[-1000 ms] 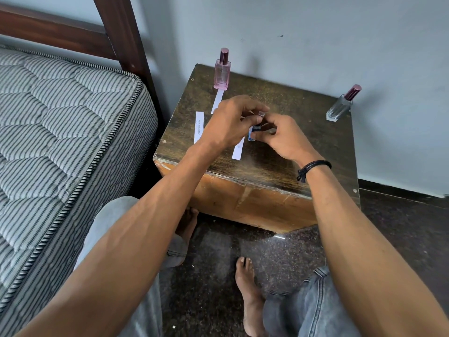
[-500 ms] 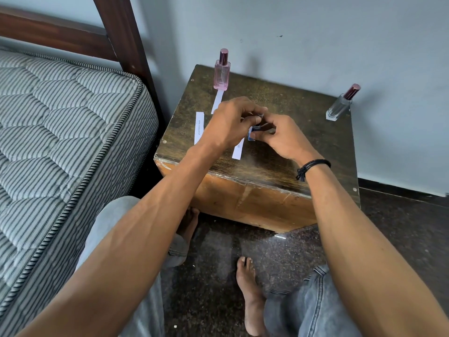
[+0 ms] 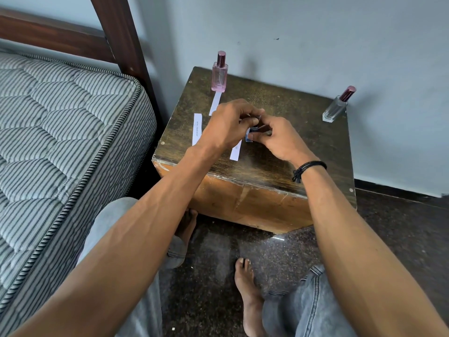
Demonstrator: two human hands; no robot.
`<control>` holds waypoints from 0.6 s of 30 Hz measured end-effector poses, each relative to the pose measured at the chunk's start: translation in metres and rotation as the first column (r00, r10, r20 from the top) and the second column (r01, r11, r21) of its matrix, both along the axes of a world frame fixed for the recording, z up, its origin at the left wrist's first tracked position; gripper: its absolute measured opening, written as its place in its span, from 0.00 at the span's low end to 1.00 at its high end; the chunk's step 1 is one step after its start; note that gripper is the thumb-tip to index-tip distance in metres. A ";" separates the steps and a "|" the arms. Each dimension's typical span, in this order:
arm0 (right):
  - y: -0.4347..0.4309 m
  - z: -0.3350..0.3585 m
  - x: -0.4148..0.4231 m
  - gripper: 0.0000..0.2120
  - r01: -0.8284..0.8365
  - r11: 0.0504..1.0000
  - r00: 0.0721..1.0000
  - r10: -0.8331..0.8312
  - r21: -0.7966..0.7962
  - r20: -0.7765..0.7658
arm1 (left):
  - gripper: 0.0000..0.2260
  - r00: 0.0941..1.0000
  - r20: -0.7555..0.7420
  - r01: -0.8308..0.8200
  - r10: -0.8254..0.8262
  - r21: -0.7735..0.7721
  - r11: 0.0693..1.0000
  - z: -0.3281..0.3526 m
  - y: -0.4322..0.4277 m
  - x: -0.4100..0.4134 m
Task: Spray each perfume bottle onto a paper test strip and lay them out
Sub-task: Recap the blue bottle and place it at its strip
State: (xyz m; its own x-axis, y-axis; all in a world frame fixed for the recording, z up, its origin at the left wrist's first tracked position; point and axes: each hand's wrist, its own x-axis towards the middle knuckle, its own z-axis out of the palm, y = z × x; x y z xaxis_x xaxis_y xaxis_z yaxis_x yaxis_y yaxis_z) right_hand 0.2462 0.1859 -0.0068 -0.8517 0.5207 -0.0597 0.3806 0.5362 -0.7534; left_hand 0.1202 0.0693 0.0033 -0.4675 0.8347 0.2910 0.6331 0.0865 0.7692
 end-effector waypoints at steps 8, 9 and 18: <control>0.001 0.004 -0.004 0.13 0.012 1.000 1.000 -0.012 -0.014 -0.024 | 0.12 0.996 0.052 0.067 -0.069 0.023 0.997 0.002 -0.004 -0.005; 0.000 0.006 -0.006 0.13 0.016 1.000 0.999 -0.017 -0.014 -0.048 | 0.12 0.997 0.053 0.061 -0.063 0.041 0.997 0.004 -0.005 -0.007; -0.017 0.007 -0.028 0.10 0.026 0.998 0.991 -0.018 0.060 -0.135 | 0.13 0.995 0.090 -0.044 0.037 0.075 0.996 0.016 -0.016 -0.035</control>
State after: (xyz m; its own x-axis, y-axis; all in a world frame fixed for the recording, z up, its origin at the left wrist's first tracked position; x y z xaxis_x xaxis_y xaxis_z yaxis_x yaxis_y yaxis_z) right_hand 0.2181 0.1690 -0.0001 -0.8381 0.5386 0.0871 0.2904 0.5755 -0.7645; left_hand 0.0847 0.0532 0.0196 -0.5271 0.7917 0.3090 0.5592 0.0492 0.8276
